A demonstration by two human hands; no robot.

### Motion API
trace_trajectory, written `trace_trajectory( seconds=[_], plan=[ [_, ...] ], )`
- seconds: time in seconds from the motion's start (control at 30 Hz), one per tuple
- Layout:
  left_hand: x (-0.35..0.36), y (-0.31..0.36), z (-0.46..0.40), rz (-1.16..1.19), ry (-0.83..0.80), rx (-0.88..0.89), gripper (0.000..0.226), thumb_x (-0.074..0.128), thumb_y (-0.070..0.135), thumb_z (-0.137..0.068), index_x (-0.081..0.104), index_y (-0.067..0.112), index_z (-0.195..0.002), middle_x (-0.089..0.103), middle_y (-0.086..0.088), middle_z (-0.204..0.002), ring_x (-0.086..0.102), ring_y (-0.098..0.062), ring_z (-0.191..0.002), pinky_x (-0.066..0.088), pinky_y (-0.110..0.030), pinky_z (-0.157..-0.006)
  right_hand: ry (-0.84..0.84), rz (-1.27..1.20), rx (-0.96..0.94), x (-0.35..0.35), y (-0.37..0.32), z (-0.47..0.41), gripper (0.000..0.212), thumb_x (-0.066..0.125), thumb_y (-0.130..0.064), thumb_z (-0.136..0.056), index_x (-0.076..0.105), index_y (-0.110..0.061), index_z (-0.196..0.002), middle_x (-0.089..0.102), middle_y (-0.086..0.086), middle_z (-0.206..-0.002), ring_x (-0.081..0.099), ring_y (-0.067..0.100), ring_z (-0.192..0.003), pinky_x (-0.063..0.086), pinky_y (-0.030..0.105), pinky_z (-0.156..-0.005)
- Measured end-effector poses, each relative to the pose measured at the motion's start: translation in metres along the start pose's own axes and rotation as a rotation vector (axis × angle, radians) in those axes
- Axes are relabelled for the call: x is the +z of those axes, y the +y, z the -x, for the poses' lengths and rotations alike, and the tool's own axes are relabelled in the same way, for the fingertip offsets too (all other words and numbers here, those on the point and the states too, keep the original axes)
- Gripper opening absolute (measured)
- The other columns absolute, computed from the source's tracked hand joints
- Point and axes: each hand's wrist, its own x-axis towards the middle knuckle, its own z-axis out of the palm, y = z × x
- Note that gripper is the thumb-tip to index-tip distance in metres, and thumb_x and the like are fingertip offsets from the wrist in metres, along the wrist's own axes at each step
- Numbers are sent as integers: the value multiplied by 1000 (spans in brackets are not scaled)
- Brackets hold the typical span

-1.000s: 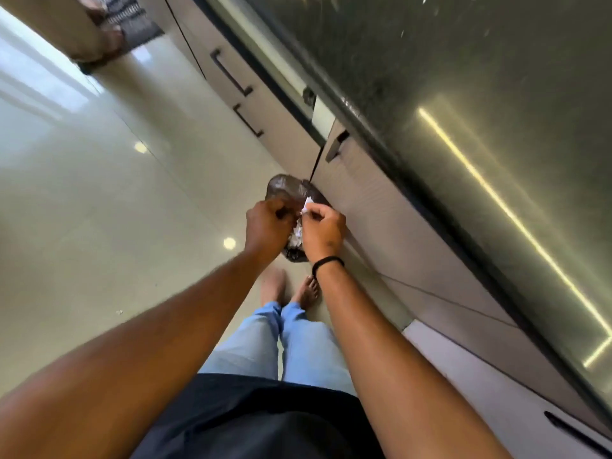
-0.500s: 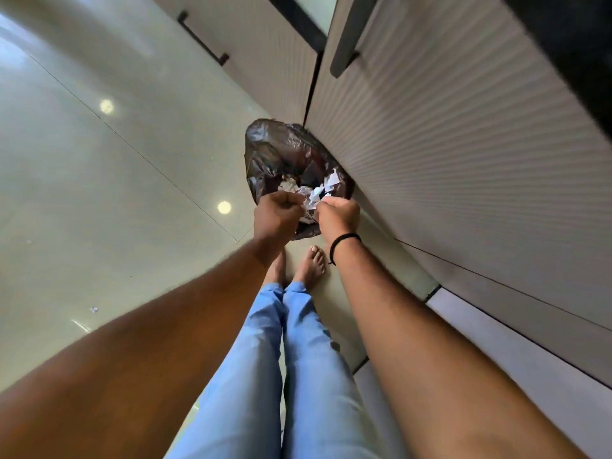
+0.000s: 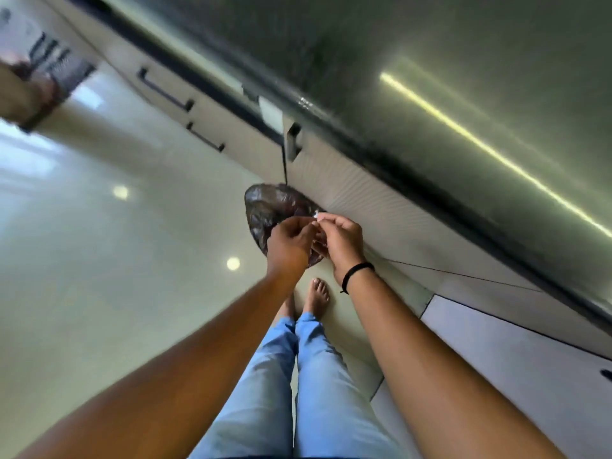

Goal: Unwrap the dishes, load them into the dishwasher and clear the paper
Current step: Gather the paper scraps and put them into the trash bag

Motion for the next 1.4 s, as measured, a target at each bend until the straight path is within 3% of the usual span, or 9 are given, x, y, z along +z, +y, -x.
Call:
trace_trajectory(
  seconds=[0.37,0.57,0.7,0.77,0.9,1.0,1.1,1.2,1.4],
  plan=[
    [63,135,157,-50,-203,526,14,61,11,-96,71,15,-86,73,0,-78,70,-15,-76,58,-41,-73,162,-242,-432,-117,-117,176,22,52,2,-99,75,3,-98,74,23,-101,71,34,-97,58,44,-90],
    [156,175,228,-224,-508,737,16,61,12,-98,72,20,-91,73,4,-83,71,-14,-79,61,-43,-76,420,-342,-596,-239,-135,216,23,55,4,-96,76,-4,-96,75,18,-93,72,35,-92,61,46,-82],
    [221,183,267,-329,-635,924,16,66,13,-96,70,28,-99,72,16,-88,68,-2,-86,58,-28,-80,578,-334,-683,-323,-134,228,25,62,-2,-93,76,-22,-89,76,4,-91,73,23,-92,58,51,-89],
    [252,179,273,-397,-621,1034,27,75,18,-90,64,31,-112,69,18,-104,64,3,-99,55,-22,-89,690,-333,-743,-367,-131,234,24,65,-6,-92,75,-27,-86,76,-1,-90,72,17,-91,58,48,-88],
    [301,173,248,-637,-500,1136,85,88,43,-72,47,20,-142,51,-2,-142,46,-19,-132,42,-42,-111,1100,-212,-792,-443,-110,242,10,72,-16,-90,72,-21,-99,67,-7,-104,63,13,-102,53,38,-95],
    [326,185,238,-669,-524,1023,102,83,55,-72,32,20,-153,40,-8,-154,41,-27,-140,38,-51,-114,1320,-2,-630,-485,-79,239,46,77,-36,-86,65,-17,-127,54,5,-137,43,25,-134,31,29,-113],
    [354,197,230,-631,-562,956,97,69,56,-82,24,16,-157,29,-11,-162,32,-29,-147,29,-48,-119,1205,137,-357,-510,-44,228,90,65,-65,-84,31,-21,-155,16,10,-166,6,28,-154,12,40,-125],
    [387,203,223,-628,-638,942,98,59,64,-81,21,18,-159,22,-10,-165,23,-28,-152,24,-50,-122,1109,309,-225,-516,-22,221,111,50,-82,-80,3,-22,-161,-8,8,-169,-14,24,-155,-3,41,-125],
    [443,206,207,-692,-651,992,95,45,79,-81,24,27,-158,22,-11,-165,18,-28,-153,19,-56,-122,1094,461,-226,-534,-37,206,124,41,-93,-72,-15,-25,-159,-25,4,-165,-29,20,-150,-17,35,-120]
  ],
)
